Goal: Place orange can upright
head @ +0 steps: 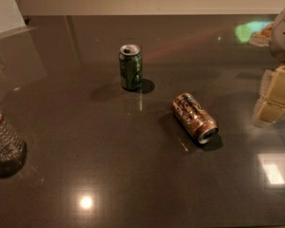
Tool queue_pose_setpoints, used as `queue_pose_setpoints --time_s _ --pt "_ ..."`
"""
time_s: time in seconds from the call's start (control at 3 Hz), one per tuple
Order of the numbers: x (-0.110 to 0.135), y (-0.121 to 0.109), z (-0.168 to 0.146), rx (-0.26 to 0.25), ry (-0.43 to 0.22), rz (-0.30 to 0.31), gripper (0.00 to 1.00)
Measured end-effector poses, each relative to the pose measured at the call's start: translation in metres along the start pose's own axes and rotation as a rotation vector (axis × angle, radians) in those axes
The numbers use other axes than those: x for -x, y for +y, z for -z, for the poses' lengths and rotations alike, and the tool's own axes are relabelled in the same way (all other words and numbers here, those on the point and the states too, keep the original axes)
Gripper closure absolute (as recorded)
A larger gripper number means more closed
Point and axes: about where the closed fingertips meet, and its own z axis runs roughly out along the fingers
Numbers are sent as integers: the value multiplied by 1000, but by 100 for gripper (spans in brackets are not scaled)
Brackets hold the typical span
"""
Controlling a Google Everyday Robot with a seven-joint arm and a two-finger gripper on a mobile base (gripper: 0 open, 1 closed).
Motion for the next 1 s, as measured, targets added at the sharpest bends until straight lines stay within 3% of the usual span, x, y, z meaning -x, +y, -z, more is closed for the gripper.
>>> queue_pose_setpoints --time_s 0.33,0.67,1.0 --pt "2 -1 1 -3 -3 6 0" --pt "16 -4 -7 15 -30 98 0" --pt "42 -14 -27 48 -92 276 0"
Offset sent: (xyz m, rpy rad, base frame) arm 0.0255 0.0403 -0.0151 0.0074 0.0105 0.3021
